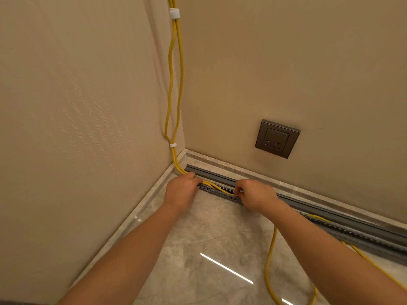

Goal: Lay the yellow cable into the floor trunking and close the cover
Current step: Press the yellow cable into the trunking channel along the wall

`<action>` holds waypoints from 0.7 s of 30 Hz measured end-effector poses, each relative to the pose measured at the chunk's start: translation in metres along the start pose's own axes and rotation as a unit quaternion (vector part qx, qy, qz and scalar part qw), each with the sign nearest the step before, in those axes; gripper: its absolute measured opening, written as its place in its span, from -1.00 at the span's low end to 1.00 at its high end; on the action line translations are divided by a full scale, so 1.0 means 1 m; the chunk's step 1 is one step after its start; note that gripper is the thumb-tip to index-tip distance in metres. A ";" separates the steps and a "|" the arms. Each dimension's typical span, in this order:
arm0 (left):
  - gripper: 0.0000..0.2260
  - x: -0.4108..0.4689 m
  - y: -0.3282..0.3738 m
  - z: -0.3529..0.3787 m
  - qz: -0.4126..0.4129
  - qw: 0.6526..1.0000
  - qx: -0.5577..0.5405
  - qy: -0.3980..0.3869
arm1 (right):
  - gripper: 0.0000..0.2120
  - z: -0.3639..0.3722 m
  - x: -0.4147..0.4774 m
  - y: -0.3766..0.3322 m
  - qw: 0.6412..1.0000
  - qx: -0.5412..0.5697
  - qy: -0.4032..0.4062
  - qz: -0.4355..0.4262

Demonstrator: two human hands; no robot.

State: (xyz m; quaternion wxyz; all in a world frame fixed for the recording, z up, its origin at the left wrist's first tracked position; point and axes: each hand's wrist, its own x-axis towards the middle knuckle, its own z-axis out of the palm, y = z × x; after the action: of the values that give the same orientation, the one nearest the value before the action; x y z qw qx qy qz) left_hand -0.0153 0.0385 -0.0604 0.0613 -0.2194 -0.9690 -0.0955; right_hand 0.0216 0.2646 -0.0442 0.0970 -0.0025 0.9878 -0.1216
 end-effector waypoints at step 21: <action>-0.58 -0.013 0.006 0.006 0.040 0.998 0.055 -0.005 | -0.78 -0.009 0.002 -0.014 0.996 -0.070 -0.047 -0.010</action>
State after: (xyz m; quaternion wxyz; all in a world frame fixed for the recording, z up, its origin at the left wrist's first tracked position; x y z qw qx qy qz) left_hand -0.0019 0.0399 -0.0674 0.0725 -0.2544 -0.9636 -0.0380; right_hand 0.0173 0.2534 -0.0328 0.1412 -0.0247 0.9883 -0.0524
